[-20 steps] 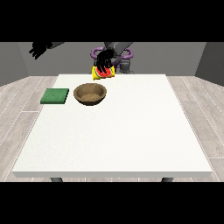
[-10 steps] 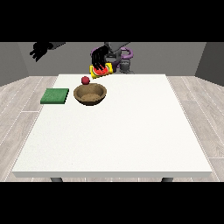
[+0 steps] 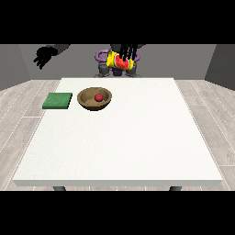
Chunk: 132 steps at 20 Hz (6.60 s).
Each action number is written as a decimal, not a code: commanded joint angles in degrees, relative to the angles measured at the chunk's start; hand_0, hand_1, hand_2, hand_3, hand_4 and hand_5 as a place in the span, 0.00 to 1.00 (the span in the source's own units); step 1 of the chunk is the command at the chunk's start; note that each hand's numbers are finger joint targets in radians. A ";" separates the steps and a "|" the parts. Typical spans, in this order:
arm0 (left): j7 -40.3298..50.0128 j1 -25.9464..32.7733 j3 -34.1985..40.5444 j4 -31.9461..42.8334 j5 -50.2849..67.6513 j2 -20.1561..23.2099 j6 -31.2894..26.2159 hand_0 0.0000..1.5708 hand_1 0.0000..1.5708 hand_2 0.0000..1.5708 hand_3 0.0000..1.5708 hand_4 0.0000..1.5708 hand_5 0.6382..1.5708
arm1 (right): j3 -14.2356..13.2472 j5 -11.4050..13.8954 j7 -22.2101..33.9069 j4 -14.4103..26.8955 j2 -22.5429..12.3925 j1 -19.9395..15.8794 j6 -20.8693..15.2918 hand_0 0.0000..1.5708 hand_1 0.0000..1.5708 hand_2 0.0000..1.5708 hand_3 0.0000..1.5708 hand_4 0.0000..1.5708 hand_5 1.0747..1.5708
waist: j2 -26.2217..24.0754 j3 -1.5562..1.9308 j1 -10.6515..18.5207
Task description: Pick the cup and pour the ball into the bowl, then pick the bowl and place it on the pad
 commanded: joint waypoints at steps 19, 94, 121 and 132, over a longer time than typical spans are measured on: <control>-15.23 1.86 44.52 -17.69 62.41 16.64 -29.96 0.00 0.00 0.00 0.00 0.67 0.99 | 0.13 3.42 -13.55 9.20 10.43 0.02 -8.87 0.00 0.00 0.00 0.00 0.47 0.99 | 11.93 0.41 12.88; -31.21 23.81 59.56 -8.19 74.91 38.48 -42.19 0.00 0.00 0.00 0.00 0.77 0.98 | 5.31 11.27 6.63 23.81 -13.73 -16.81 -16.83 1.00 1.00 1.00 0.29 0.68 0.99 | 15.14 0.35 1.86; -32.92 21.43 60.95 -3.73 79.19 45.27 -45.07 0.00 0.00 0.00 0.00 0.76 0.99 | -2.11 6.17 0.02 30.18 -12.27 -22.13 -23.28 0.92 0.92 0.88 0.43 0.00 0.93 | 22.01 0.40 3.09; -31.05 22.47 58.00 -9.34 79.57 42.21 -42.95 0.00 0.00 0.00 0.00 0.77 1.00 | 3.00 11.78 2.01 34.06 -15.61 -23.34 -20.72 0.00 0.00 0.00 0.00 0.00 0.67 | 19.76 0.42 5.76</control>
